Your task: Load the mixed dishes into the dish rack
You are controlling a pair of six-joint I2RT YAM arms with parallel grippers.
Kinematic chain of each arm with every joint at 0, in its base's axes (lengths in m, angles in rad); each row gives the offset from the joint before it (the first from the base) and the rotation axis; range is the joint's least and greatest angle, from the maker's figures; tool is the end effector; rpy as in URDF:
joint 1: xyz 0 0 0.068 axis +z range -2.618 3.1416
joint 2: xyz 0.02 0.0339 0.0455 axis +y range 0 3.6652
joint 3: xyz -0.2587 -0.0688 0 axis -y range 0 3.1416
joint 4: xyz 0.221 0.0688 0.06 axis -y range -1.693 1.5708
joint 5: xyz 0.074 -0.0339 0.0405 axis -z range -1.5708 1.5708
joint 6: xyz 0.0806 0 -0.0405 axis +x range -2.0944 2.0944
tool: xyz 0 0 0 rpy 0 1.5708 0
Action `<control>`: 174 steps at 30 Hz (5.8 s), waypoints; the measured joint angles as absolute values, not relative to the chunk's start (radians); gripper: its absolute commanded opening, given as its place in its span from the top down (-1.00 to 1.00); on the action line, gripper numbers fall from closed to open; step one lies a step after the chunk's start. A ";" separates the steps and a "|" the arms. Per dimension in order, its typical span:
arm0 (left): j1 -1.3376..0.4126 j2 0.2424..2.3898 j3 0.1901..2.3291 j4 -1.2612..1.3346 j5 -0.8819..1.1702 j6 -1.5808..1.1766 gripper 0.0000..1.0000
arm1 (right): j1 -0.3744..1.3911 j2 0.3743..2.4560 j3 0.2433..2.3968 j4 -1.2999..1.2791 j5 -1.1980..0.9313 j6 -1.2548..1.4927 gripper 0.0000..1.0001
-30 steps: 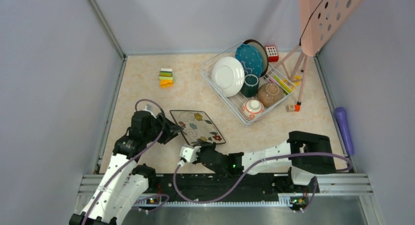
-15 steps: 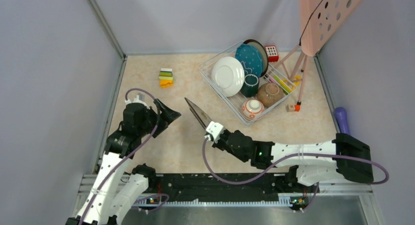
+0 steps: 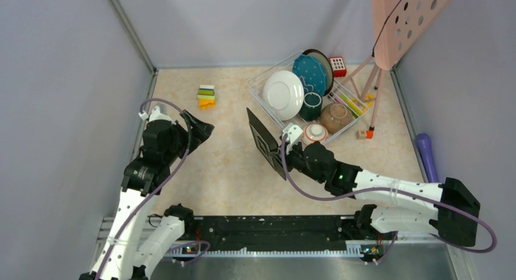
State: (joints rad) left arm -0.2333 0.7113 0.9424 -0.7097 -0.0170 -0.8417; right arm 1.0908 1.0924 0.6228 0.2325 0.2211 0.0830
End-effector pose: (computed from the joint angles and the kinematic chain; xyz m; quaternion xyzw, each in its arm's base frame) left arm 0.1585 -0.0363 0.3202 -0.2602 0.8140 -0.2597 0.4498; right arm 0.1420 0.2344 0.2608 -0.3173 0.7169 0.2682 0.5599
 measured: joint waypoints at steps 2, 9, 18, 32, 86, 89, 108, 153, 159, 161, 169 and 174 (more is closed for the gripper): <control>-0.233 0.712 0.942 -0.706 -0.021 -0.837 -0.96 | 1.064 1.082 0.623 0.224 0.195 0.117 1.00; -0.233 0.712 0.909 -0.649 0.031 -0.816 -0.96 | 1.014 1.068 0.670 0.134 0.139 0.128 1.00; -0.232 0.718 0.871 -0.585 0.108 -0.789 -0.94 | 0.876 1.100 0.900 0.009 0.019 0.079 1.00; -0.232 0.821 0.772 -0.430 0.227 -0.831 -0.84 | 0.665 1.248 1.142 -0.035 -0.141 0.187 1.00; -0.281 1.052 0.833 -0.292 0.276 -0.846 -0.83 | 0.128 1.713 1.784 -0.298 -0.667 0.582 1.00; -0.281 1.061 0.833 -0.292 0.276 -0.846 -0.83 | 0.129 1.714 1.784 -0.284 -0.686 0.585 1.00; -0.281 1.106 0.839 -0.292 0.288 -0.846 -0.83 | 0.180 1.972 2.048 -0.566 -0.606 0.373 1.00; -0.281 1.133 0.850 -0.292 0.298 -0.831 -0.84 | 0.382 2.299 2.389 -0.556 -0.446 0.247 -0.17; -0.281 1.133 0.850 -0.292 0.298 -0.826 -0.84 | 0.389 2.296 2.405 -0.539 -0.398 0.243 -0.68; -0.281 1.132 0.850 -0.292 0.298 -0.826 -0.84 | 0.389 2.294 2.404 -0.543 -0.374 0.238 -0.71; -0.281 1.119 0.850 -0.292 0.299 -0.827 -0.84 | 0.388 2.261 2.403 -0.591 -0.297 0.210 -0.71; -0.281 1.108 0.850 -0.293 0.298 -0.827 -0.84 | 0.388 2.253 2.400 -0.595 -0.268 0.203 -0.76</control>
